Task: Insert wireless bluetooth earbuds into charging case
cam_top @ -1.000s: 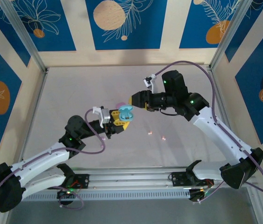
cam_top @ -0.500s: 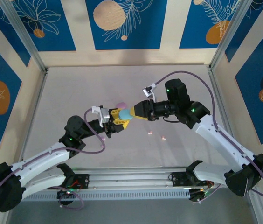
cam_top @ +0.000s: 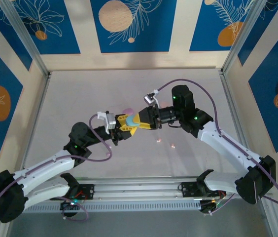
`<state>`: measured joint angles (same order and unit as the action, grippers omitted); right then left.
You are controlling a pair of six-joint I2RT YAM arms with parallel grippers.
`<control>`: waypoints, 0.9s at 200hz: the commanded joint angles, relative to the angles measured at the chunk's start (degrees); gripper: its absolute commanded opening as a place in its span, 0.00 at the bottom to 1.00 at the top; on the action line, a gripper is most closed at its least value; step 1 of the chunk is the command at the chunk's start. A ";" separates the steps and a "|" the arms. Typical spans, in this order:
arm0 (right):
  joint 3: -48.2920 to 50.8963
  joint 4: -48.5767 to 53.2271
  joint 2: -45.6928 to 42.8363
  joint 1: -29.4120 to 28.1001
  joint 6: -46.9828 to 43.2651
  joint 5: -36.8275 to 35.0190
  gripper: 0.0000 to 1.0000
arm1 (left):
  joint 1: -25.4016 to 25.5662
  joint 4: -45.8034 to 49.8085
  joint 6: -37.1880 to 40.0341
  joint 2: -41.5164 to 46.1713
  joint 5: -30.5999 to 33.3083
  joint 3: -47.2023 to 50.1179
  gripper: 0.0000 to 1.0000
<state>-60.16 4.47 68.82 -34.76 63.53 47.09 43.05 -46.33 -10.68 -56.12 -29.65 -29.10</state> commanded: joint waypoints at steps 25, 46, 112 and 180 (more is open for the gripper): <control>1.44 -0.72 -0.32 0.72 0.55 0.31 0.24 | 0.59 -1.55 -0.69 0.27 -1.23 -1.75 0.27; 2.10 -1.29 -1.09 1.32 0.55 -0.83 0.17 | 0.67 -0.17 -0.16 0.25 -0.70 -1.83 0.33; 5.46 -3.34 -4.37 5.00 0.54 -9.28 0.13 | 0.62 11.27 3.62 1.63 5.97 -2.26 0.76; 11.18 -0.50 9.11 16.28 -7.94 -21.83 0.13 | 0.51 36.68 0.84 4.28 26.39 -8.66 0.83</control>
<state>-50.74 4.23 70.19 -21.65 60.03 28.75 43.29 -25.47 -8.49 -52.36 -15.49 -31.29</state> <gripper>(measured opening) 0.284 0.815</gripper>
